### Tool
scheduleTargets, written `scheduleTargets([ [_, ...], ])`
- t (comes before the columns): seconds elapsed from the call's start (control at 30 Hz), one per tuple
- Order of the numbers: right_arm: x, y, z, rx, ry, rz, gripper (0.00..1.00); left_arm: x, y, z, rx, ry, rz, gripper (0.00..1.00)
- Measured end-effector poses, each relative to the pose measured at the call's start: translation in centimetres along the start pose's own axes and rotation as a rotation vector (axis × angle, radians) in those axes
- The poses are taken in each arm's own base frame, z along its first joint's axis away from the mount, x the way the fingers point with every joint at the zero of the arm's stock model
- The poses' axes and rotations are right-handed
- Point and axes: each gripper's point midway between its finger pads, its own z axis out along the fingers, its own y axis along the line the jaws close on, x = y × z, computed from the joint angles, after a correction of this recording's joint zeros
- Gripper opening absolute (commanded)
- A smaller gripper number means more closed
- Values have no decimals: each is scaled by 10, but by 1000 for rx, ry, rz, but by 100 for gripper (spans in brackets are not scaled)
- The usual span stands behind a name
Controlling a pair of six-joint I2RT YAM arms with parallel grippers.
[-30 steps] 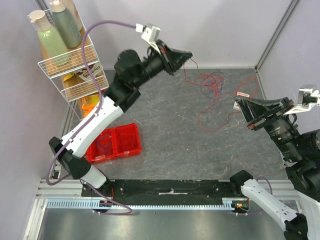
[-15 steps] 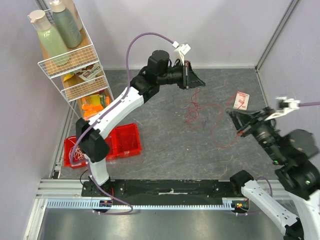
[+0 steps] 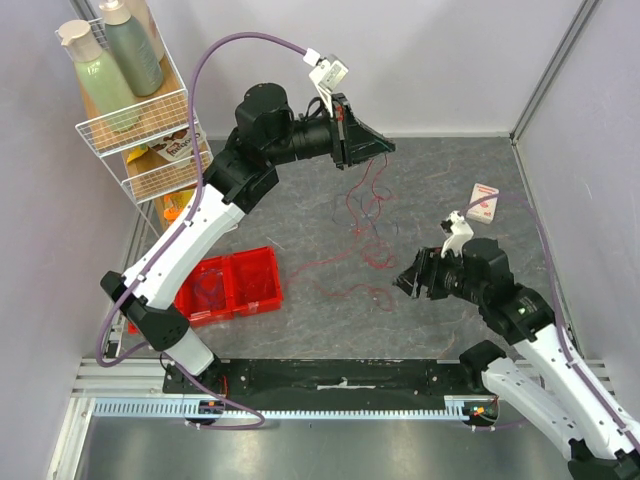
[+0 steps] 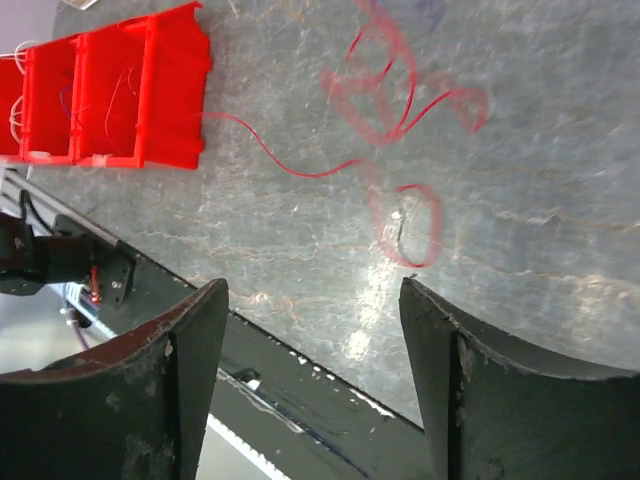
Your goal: Untangle the cables
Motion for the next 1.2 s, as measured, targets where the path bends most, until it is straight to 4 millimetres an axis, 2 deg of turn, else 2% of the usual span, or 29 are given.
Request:
scheduleTargets([
  [0.13,-33,6,-16,66,-41,-96,82,14,8,-3,-28,56,12,2],
  [0.27,-89,30,-37,63,-199,-198,78,31,17,-5,-49,100,6,2],
  [0.37,-123,49,-38,5,-321,-265,75,48,24,-8,-64,135,-18,2],
  [0.47,-141,65,-18,-81,-378,-316,72,63,30,-9,-74,164,-40,2],
  [0.6,-149,74,18,-161,-389,-337,68,74,32,-10,-73,190,-59,2],
  [0.63,-150,74,27,-175,-390,-337,65,76,31,-11,-69,193,-61,2],
  [0.67,-152,75,34,-189,-397,-332,58,77,30,-13,-67,196,-63,2],
  [0.77,-162,76,48,-198,-437,-313,45,76,24,-17,-54,194,-60,2],
  [0.87,-172,63,64,-144,-487,-275,42,68,14,-21,-27,178,-47,2],
  [0.97,-167,39,90,-76,-486,-241,35,59,2,-25,2,155,-37,1],
  [1.03,-154,19,112,-31,-450,-209,28,52,-5,-28,20,135,-33,2],
  [1.1,-130,-11,134,53,-385,-167,27,45,-13,-31,36,119,-35,2],
  [1.17,-106,-43,143,148,-332,-117,26,40,-19,-34,44,106,-33,2],
  [1.2,-100,-54,143,183,-318,-103,23,38,-21,-35,45,101,-31,2],
])
